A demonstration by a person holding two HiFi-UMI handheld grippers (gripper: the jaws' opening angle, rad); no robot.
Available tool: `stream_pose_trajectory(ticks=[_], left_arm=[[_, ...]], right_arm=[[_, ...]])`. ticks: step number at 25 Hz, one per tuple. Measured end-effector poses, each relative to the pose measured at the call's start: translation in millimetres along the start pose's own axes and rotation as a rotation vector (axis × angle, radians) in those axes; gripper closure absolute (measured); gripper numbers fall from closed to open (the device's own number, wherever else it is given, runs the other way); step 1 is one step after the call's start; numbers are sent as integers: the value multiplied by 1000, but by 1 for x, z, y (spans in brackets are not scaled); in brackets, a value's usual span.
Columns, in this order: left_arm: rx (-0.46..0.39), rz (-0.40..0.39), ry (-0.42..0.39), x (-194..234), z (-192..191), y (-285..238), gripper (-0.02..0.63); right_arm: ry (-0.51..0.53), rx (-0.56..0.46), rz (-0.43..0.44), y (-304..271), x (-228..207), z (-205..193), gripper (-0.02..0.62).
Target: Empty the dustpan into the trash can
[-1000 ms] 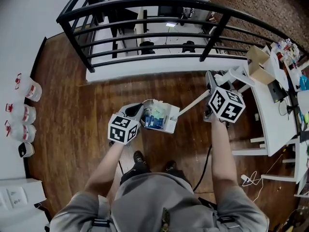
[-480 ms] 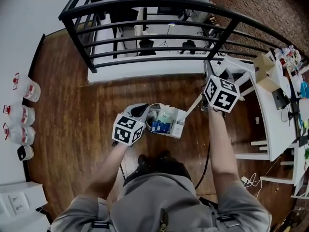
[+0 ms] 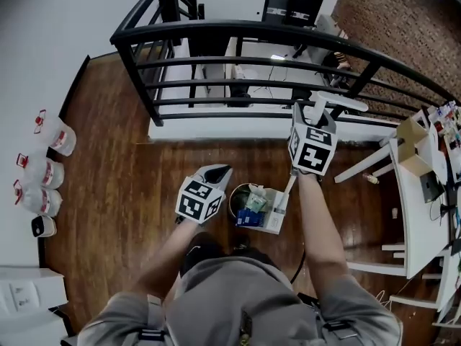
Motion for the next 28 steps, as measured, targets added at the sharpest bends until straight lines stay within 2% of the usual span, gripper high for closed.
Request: stream_pose_trajectory(ticks=[9,16,21,28], left_arm=[[33,-93,-43,93,14,0,603],[63,-166,-86,141,14,16,603],[82,-202,-102,164,9,22,603],[70,-245,-123,167,20,17,603]], right_arm=[[86,67,-52,-69,85,28,405],[158,129,-106,-112,141,37,405],[171,150,-144,-124,156,40,407],[159,169,-180,-120,147,39,405]])
Point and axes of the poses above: the fingertips, and each gripper's own axes: y backward along the fingers, x to its left, z out of its top, the point moved 1 cm from there along y, backward along the fingers, and after that the axes turned 15 degrees about x, right-handed, at the moved point
